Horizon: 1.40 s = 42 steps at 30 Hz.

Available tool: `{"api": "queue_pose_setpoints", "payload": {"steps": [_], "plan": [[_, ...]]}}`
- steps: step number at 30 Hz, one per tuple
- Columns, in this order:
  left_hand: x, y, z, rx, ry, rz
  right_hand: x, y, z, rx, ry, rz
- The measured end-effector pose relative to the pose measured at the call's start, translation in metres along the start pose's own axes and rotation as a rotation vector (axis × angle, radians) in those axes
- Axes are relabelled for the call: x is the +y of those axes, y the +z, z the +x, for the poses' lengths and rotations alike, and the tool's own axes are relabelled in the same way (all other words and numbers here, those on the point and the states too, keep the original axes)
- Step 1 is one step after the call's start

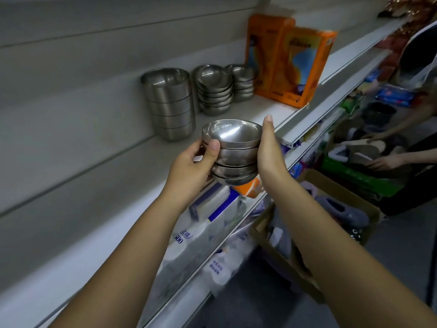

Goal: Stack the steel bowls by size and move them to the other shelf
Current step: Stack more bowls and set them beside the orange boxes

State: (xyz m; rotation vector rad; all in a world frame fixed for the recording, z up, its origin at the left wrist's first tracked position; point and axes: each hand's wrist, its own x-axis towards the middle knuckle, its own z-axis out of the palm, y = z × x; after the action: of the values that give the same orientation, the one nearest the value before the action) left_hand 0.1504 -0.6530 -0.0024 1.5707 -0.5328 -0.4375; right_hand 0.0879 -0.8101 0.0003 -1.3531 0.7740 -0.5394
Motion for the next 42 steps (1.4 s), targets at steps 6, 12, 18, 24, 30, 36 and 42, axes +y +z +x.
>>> {"api": "queue_pose_setpoints", "payload": {"steps": [6,12,18,24,30,36,42], "plan": [[0.012,0.036,0.064,-0.045,0.021,0.007,-0.022,-0.022,0.063,-0.009,-0.017,0.027],[0.012,0.055,0.131,-0.24,0.05,0.122,-0.04,-0.041,0.114,0.09,-0.067,0.028],[-0.006,0.085,0.191,-0.245,0.15,0.219,-0.045,-0.058,0.173,0.074,-0.071,0.037],[-0.032,0.129,0.232,-0.033,0.119,0.224,-0.038,-0.07,0.243,0.012,-0.046,0.005],[-0.04,0.171,0.274,0.105,0.141,0.221,-0.041,-0.086,0.312,-0.05,-0.094,-0.068],[-0.043,0.194,0.304,0.2,0.123,0.227,-0.043,-0.088,0.361,-0.129,-0.125,-0.038],[-0.046,0.205,0.315,0.243,0.102,0.216,-0.026,-0.102,0.375,-0.244,-0.224,-0.053]]}}
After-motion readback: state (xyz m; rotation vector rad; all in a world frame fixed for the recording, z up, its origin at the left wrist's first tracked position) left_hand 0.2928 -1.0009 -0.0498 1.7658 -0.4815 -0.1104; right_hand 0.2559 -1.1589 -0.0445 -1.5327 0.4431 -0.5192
